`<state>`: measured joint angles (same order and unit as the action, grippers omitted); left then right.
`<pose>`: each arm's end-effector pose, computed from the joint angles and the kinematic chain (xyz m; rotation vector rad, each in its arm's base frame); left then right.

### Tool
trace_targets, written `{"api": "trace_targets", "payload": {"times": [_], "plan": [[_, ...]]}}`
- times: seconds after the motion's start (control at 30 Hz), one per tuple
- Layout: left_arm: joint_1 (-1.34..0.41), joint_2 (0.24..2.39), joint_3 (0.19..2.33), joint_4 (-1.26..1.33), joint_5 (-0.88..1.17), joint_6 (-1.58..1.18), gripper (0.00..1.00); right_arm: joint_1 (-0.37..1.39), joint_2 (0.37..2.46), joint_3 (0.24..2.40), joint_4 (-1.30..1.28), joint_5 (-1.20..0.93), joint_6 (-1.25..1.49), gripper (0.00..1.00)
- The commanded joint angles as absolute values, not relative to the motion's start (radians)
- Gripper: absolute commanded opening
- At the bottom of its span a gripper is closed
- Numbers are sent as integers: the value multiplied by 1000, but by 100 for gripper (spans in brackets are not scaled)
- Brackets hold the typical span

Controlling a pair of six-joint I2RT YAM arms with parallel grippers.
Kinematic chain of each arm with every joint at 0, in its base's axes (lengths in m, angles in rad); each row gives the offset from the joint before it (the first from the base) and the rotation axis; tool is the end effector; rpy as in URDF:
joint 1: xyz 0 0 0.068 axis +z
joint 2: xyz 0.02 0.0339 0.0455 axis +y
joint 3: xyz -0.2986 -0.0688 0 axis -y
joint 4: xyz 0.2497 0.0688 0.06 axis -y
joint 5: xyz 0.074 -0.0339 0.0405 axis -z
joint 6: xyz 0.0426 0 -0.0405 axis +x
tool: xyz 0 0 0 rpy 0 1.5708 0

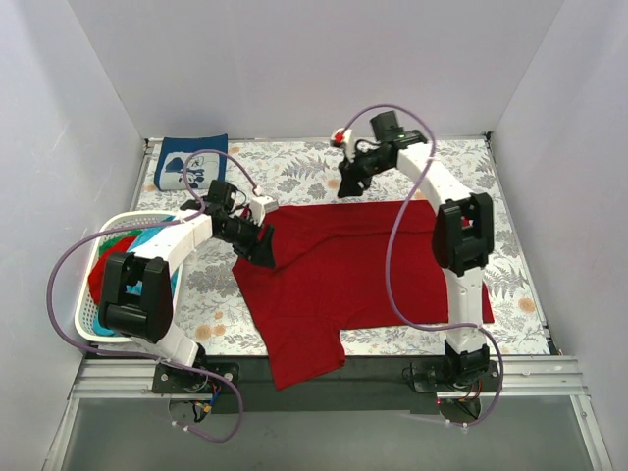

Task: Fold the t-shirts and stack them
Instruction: Fold the tshirt

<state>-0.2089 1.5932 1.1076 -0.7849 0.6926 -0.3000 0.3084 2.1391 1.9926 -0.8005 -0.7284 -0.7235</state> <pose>0.2948 -0.0903 0.2465 0.0255 2.8335 -1.0958 0.4662 0.1783 0.3022 -1.3825 1.8637 0.7061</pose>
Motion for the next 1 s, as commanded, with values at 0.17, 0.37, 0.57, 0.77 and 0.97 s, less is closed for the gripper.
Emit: {"api": "trace_targets", "payload": {"times": [0.17,0.37,0.57,0.77,0.97], "plan": [[-281,1493,931,-477,597,-301,58,460,2283,2043,-787,-801,-601,54],[-288,1529,913,-460,578,-279,58,514,2325,2042,-723,-773,-560,57],[-304,1569,922,-460,587,-294,57,537,2370,2059,-684,-753,-529,57],[-310,1582,922,-466,577,-301,56,557,2382,2039,-683,-759,-532,56],[-318,1589,922,-479,580,-304,55,563,2385,2023,-683,-782,-523,43]]}}
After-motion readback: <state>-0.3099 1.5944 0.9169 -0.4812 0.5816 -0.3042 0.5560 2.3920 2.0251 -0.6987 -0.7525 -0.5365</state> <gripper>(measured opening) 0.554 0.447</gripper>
